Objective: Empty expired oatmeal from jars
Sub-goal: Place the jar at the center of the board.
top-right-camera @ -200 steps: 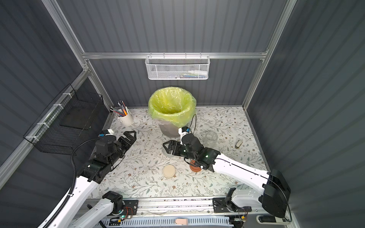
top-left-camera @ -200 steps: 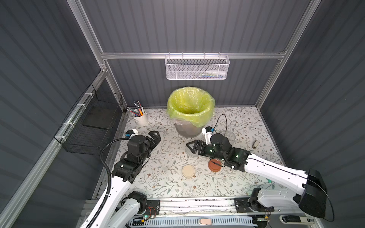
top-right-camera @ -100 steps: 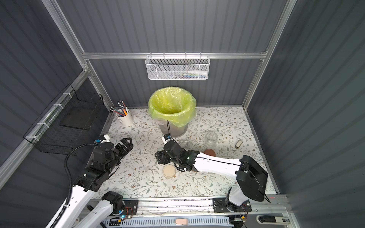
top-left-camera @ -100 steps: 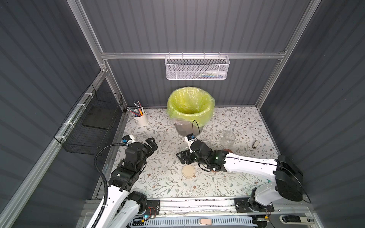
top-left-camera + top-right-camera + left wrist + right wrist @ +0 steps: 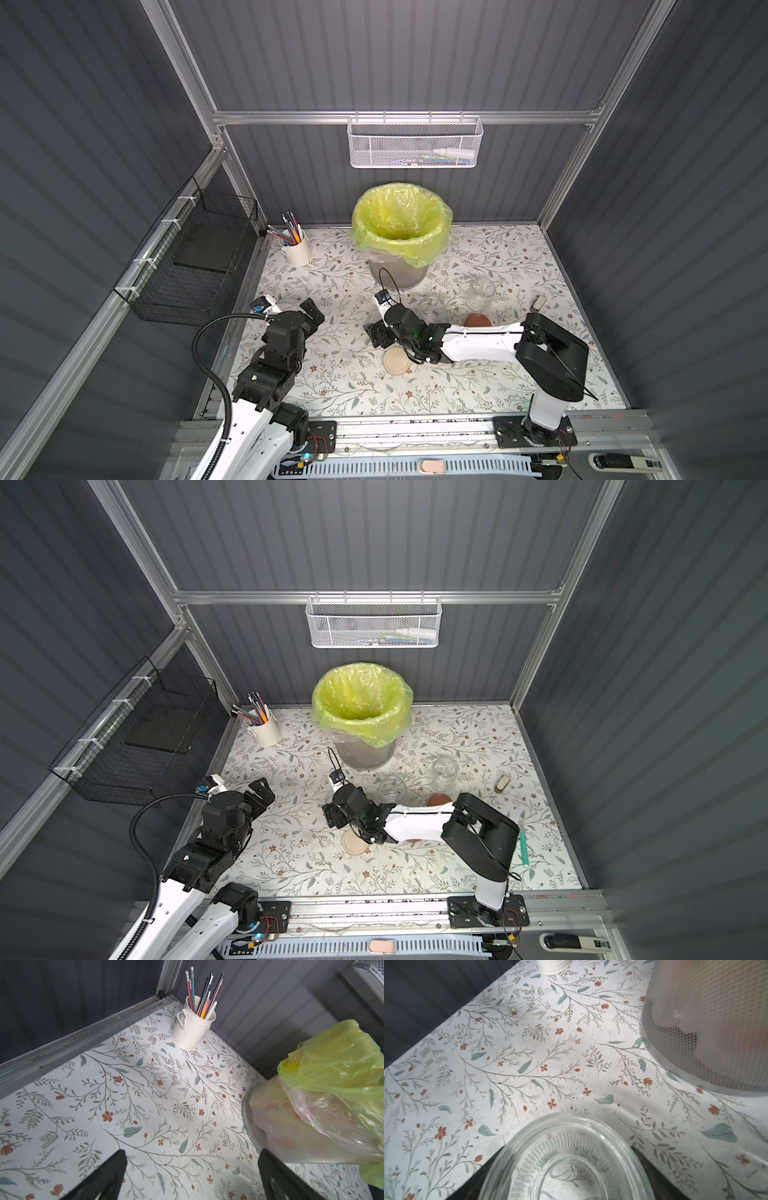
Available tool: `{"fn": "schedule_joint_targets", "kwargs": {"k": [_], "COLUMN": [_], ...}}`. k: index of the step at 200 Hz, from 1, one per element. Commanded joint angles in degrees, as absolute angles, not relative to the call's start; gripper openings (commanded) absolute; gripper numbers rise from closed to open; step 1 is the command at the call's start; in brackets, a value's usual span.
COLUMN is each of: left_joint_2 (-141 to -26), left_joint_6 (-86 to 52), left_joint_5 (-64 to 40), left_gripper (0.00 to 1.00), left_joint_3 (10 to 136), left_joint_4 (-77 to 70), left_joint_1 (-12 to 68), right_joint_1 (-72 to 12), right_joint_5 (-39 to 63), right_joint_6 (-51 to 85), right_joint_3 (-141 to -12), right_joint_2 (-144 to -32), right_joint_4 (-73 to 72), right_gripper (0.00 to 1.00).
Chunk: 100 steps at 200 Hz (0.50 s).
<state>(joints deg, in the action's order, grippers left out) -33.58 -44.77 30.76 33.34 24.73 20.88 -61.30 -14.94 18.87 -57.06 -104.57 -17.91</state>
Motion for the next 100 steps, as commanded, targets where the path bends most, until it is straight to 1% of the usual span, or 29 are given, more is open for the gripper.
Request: {"fn": "schedule_joint_targets", "kwargs": {"k": [1,56,74,100], "left_joint_2": [-35.65,-36.15,-35.77,-36.88], "left_joint_6": [-41.67,-36.50,-34.21,-33.40], "left_joint_5": [34.58,38.78,38.33,38.14], "left_gripper": [1.00,1.00,1.00,1.00], "left_joint_3": [33.84,32.25,31.40,31.45], "left_joint_4": [22.91,17.29,14.85,14.97], "left_joint_1": [20.57,20.57,20.57,20.54], "right_joint_1": [-61.63,-62.01,-62.31,-62.91], "right_joint_5": [-18.18,-20.56,-21.19,-22.16], "right_joint_6": [16.21,15.41,15.59,16.50], "right_joint_3": [-59.15,-59.73,-58.95,-58.18], "right_joint_2": [-106.55,-111.36,-112.59,-113.94], "right_joint_4": [-25.73,-30.84,-33.51,-35.99], "right_gripper": [0.54,0.54,0.55,0.55]}}
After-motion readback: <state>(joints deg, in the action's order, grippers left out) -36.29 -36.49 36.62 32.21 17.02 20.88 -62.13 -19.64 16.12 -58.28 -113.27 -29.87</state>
